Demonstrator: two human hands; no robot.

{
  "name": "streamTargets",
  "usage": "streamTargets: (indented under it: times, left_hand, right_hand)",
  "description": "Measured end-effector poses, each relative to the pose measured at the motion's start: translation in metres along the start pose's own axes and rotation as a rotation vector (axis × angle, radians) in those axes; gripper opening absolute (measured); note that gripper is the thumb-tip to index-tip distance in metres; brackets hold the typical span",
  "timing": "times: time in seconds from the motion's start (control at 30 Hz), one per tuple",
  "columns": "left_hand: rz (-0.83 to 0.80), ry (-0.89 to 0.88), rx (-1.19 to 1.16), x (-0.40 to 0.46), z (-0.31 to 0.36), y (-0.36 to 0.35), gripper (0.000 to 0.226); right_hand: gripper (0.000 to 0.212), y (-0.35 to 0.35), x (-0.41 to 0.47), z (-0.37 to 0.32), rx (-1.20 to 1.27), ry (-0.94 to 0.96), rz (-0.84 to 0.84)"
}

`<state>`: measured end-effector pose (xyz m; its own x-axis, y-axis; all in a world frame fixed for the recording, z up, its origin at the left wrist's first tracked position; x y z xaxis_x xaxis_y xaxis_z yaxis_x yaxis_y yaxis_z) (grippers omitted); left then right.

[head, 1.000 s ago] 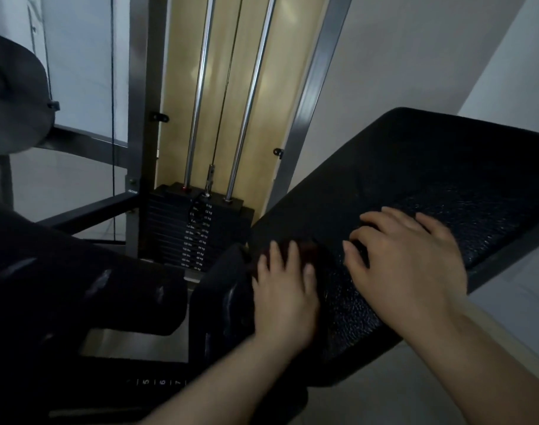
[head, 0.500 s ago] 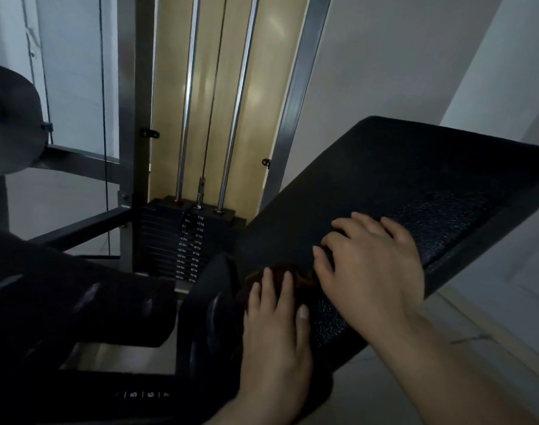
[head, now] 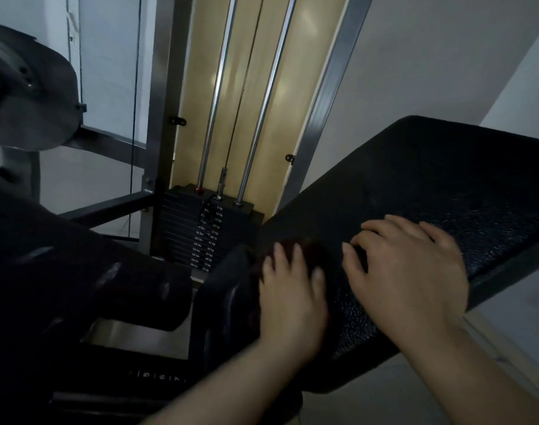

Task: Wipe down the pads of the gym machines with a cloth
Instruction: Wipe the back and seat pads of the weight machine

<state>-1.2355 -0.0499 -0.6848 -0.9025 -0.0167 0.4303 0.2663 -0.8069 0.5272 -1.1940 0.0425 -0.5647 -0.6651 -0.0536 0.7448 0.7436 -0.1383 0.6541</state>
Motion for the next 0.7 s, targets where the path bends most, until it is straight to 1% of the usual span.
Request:
streamTargets:
  times: [0.03,0.07,0.1,0.13,0.17,0.23,0.27,0.33,0.4,0.43,0.47,0.53,0.6,0.63,0.7]
  left_hand:
    - [-0.021,-0.079,-0.020,-0.029,0.016,0.001,0.091]
    - [-0.059,-0.111,-0.055,-0.047,0.025,0.002,0.108]
    - [-0.098,-0.114,-0.078,-0.050,0.028,0.002,0.117]
    - [-0.112,-0.110,-0.073,-0.045,0.026,0.002,0.115]
    - [-0.095,-0.102,-0.051,-0.033,0.022,0.003,0.105]
    - [-0.033,-0.034,-0.053,0.005,0.004,0.002,0.070]
    - [-0.001,0.009,-0.066,0.029,-0.007,0.003,0.058]
    - [0.064,0.086,-0.085,0.071,-0.032,0.006,0.048]
    - [0.148,0.126,-0.126,0.093,-0.051,0.011,0.045]
    - [0.164,0.131,-0.137,0.097,-0.055,0.013,0.045]
    - [0.153,0.125,-0.136,0.095,-0.054,0.014,0.048]
    - [0.080,0.093,-0.106,0.077,-0.044,0.012,0.052]
    - [-0.005,0.035,-0.041,0.038,-0.025,0.006,0.053]
    - [-0.049,-0.011,-0.015,0.013,-0.013,0.004,0.064]
    - [-0.111,-0.074,-0.027,-0.028,0.007,0.004,0.098]
  right_hand:
    - [0.036,0.000,0.000,0.000,0.003,0.003,0.008]
    - [0.035,0.001,0.000,0.000,0.008,0.002,0.011]
    - [0.035,0.001,0.000,0.001,0.015,-0.001,0.016]
    - [0.034,0.001,0.000,0.001,0.022,-0.003,0.026]
    - [0.034,0.001,0.000,0.001,0.028,-0.004,0.039]
    - [0.034,0.001,-0.001,0.001,0.041,-0.007,0.056]
    - [0.033,0.001,0.000,0.002,0.047,-0.008,0.063]
    - [0.033,0.001,0.001,0.003,0.049,-0.008,0.075]
    - [0.035,0.001,0.000,0.003,0.048,-0.011,0.072]
    - [0.035,0.002,0.000,0.003,0.048,-0.016,0.070]
    - [0.035,0.002,0.001,0.003,0.046,-0.018,0.068]
    - [0.036,0.002,-0.001,0.003,0.037,-0.017,0.055]
    - [0.036,0.003,0.000,0.001,0.038,-0.015,0.046]
    - [0.036,0.003,0.000,0.001,0.034,-0.014,0.049]
    - [0.034,0.004,0.000,0.001,0.031,-0.024,0.051]
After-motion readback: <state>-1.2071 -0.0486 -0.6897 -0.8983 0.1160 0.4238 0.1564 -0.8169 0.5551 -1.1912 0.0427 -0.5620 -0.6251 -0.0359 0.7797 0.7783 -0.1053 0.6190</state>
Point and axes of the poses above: each hand's wrist, its own x-axis towards the middle knuckle, its own y-axis out of the back of the hand, z = x × y, the point moved 7 cm from there along x, towards the middle knuckle, and after that the axes turned 15 degrees about -y, right-handed, at the moved point
